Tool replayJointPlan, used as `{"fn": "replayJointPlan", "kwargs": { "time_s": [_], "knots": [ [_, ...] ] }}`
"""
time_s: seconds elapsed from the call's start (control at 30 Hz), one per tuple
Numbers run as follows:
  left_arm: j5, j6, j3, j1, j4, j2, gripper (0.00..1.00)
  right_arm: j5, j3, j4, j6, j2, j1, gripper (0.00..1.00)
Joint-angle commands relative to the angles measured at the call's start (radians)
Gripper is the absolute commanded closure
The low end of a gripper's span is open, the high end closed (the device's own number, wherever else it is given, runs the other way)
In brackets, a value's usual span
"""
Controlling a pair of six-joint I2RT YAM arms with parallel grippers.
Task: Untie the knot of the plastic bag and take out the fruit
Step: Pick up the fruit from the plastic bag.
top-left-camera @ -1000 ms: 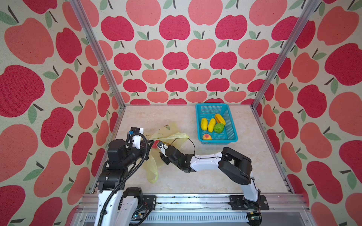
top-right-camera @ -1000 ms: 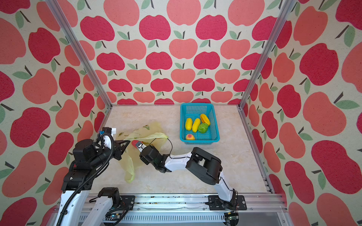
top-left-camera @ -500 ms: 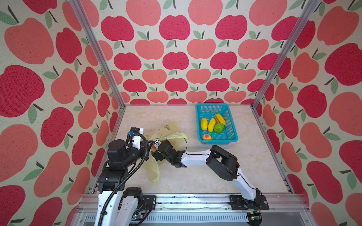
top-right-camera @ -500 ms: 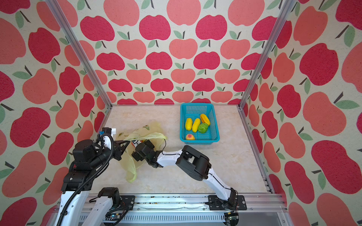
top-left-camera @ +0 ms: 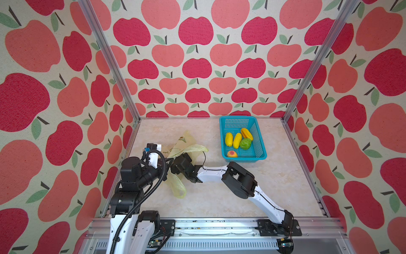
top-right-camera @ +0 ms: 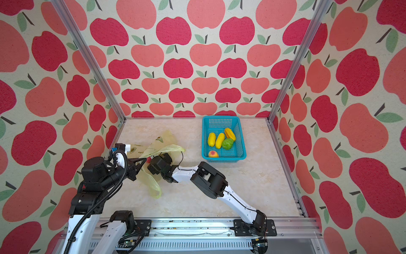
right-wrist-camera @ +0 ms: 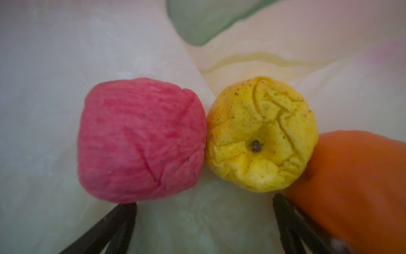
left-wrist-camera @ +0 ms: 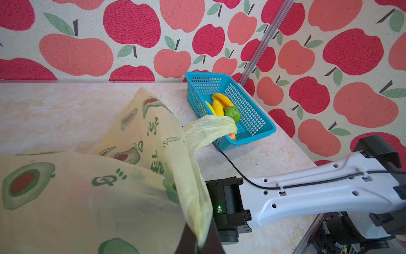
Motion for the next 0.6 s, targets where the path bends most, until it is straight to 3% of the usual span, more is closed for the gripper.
{"fn": "replayJointPlan", "kwargs": {
  "time_s": [0.0,0.23,0.57],
  "knots": [
    [0.042,-0.007,-0.011,0.001,0.027,-0.014,1.00,-0.029,-0.059,0.176,-0.003,-0.003,-0.003,0.01],
    [0.052,-0.008,-0.012,0.001,0.030,-0.013,1.00,-0.156,-0.213,0.485,-0.008,-0.031,-0.003,0.01],
    [0.063,-0.010,-0.013,0.002,0.034,-0.015,1.00,-0.227,-0.052,0.370,0.038,0.054,-0.008,0.01]
  ]
}}
